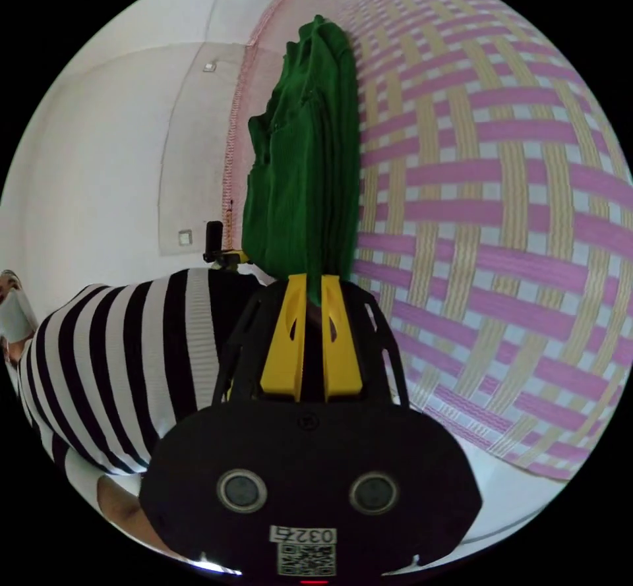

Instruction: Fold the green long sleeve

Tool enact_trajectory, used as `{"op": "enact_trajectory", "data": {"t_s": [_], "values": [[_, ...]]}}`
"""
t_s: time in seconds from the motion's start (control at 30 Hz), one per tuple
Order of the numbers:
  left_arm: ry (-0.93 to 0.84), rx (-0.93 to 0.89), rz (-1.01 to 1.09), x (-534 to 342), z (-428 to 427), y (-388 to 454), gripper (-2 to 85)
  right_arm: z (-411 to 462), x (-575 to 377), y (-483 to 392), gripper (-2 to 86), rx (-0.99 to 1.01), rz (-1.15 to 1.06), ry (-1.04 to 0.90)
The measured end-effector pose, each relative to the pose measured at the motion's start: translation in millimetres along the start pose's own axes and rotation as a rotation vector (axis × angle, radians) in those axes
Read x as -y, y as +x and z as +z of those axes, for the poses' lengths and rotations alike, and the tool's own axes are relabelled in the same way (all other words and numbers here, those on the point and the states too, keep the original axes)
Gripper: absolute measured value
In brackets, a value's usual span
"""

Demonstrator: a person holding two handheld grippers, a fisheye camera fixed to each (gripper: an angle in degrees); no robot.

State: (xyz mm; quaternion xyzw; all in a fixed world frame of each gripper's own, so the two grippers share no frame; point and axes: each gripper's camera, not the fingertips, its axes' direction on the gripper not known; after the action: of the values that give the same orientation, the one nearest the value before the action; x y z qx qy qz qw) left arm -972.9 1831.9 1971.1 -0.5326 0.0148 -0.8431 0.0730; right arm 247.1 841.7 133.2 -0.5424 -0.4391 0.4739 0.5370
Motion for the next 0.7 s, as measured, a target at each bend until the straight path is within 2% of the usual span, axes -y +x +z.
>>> {"op": "enact_trajectory", "data": {"t_s": [0.1, 0.2, 0.3, 0.5, 0.57, 0.7], "values": [[0.022, -0.085, -0.021, -9, -12, -1, 2.2, -5, 0, 10, 7.3, 0.043, 0.009, -0.018], [0.160, -0.068, -0.019, -6, -61, 8, 4.2, -47, 24, 11, 9.6, 0.037, 0.021, 0.100], [0.295, -0.029, 0.018, 37, -116, 23, 4.8, -83, 82, 6, 9.4, 0.057, -0.017, 0.219], [0.320, -0.015, 0.001, 215, -140, 39, 7.1, -67, 283, -1, 9.0, 0.093, -0.027, 0.233], [0.282, -0.010, -0.069, 280, -132, 35, 8.3, -51, 357, 2, 9.4, 0.032, 0.004, 0.198], [0.236, 0.081, -0.131, 344, -124, 34, 8.8, -33, 437, 6, 9.8, -0.091, 0.034, 0.143]]}}
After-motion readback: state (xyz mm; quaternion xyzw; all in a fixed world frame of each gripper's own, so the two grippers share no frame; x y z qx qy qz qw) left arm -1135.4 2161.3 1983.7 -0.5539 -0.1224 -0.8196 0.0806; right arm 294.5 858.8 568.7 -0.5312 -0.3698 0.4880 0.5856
